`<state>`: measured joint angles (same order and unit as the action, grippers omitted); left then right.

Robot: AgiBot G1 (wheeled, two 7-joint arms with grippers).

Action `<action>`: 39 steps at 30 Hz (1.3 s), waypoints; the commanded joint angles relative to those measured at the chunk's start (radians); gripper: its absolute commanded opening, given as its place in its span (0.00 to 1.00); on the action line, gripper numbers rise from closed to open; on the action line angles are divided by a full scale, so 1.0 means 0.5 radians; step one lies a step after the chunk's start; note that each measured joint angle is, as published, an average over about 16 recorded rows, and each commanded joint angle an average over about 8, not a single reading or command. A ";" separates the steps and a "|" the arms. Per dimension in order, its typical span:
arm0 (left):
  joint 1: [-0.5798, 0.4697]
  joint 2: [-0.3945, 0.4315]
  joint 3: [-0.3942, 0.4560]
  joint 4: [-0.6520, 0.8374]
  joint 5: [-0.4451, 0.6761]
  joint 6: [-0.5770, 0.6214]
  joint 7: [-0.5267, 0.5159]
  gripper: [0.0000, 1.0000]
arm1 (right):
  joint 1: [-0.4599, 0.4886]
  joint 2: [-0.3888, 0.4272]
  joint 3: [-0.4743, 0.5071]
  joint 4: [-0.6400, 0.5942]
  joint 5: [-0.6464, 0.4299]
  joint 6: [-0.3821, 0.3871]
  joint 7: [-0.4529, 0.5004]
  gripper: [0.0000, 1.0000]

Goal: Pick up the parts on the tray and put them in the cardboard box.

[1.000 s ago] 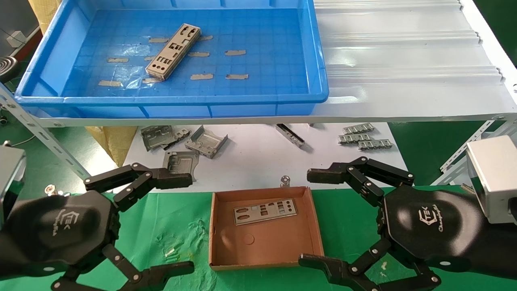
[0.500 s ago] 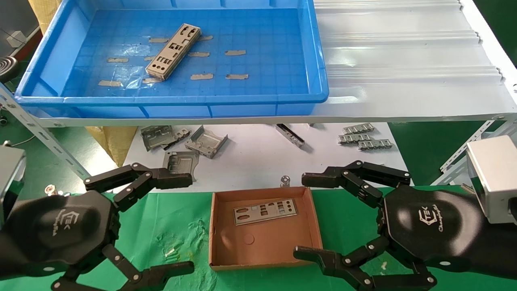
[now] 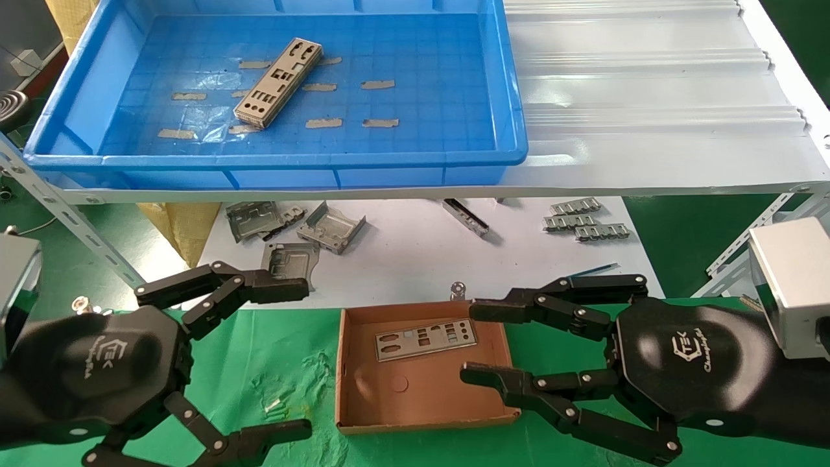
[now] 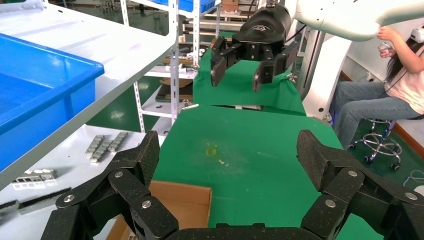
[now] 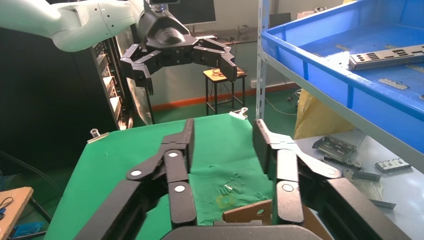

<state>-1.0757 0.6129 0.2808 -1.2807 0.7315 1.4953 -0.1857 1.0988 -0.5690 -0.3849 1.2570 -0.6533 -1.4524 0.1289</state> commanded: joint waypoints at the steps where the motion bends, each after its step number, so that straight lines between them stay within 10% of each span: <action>1: 0.000 0.000 0.000 0.000 0.000 0.000 0.000 1.00 | 0.000 0.000 0.000 0.000 0.000 0.000 0.000 0.00; 17: -0.411 0.130 0.072 0.187 0.231 -0.085 -0.044 1.00 | 0.000 0.000 0.000 0.000 0.000 0.000 0.000 0.00; 29: -1.406 0.693 0.361 1.359 0.909 -0.332 0.139 1.00 | 0.000 0.000 0.000 0.000 0.000 0.000 0.000 0.00; 39: -1.728 1.041 0.447 2.122 1.162 -0.949 0.283 1.00 | 0.000 0.000 0.000 0.000 0.000 0.000 0.000 0.00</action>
<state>-1.9299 1.1220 0.5026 -0.2400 1.3042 1.0515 -0.0498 1.0989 -0.5690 -0.3851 1.2569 -0.6532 -1.4525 0.1288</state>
